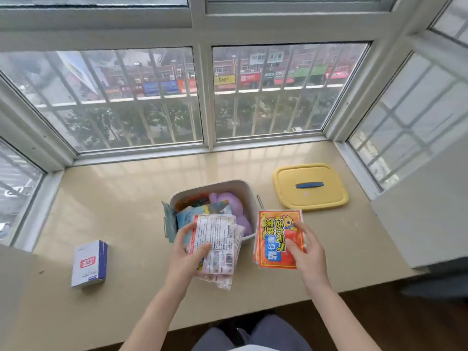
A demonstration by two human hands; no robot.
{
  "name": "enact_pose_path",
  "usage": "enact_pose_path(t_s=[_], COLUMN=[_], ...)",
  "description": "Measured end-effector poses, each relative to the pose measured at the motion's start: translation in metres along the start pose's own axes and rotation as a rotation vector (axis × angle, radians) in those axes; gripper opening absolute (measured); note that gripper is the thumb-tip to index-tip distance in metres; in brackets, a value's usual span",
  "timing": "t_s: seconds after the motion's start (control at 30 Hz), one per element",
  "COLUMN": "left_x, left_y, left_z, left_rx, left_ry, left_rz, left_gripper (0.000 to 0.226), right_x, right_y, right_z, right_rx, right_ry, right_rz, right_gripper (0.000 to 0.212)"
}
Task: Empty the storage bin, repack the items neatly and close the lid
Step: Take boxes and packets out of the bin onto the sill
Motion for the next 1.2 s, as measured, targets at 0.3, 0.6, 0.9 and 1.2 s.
enact_pose_path(t_s=[0.3,0.6,0.9,1.2], left_x=[0.018,0.063,0.137,0.232], left_y=[-0.01,-0.014,-0.023,-0.119], left_z=[-0.088,-0.256,-0.345,-0.363], left_rx=[-0.015,-0.07,-0.11,-0.118], left_ry=[-0.026,-0.049,-0.013,-0.075], left_rz=[-0.005,-0.019,0.163,0.187], left_gripper=[0.045,0.05,0.065,0.065], right_x=[-0.025,-0.046,-0.105,-0.208], right_y=[-0.028,-0.112,-0.176,-0.251], right_z=[0.111,0.248,0.297,0.261], right_rx=[-0.104,-0.023,0.026,0.079], right_ry=[0.036,0.061,0.138,0.138], right_rz=[-0.092,-0.117,-0.208,-0.204], right_gripper=[0.042,0.04,0.047,0.058])
Point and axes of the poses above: each hand's wrist, its own y-axis away from the middle knuckle, its own z-axis out of the back of the hand, x = y × z, the point moved 2 cm from there along -y, towards the middle knuckle, and after that the axes turned 7 degrees about y, right-handed, at the moved point
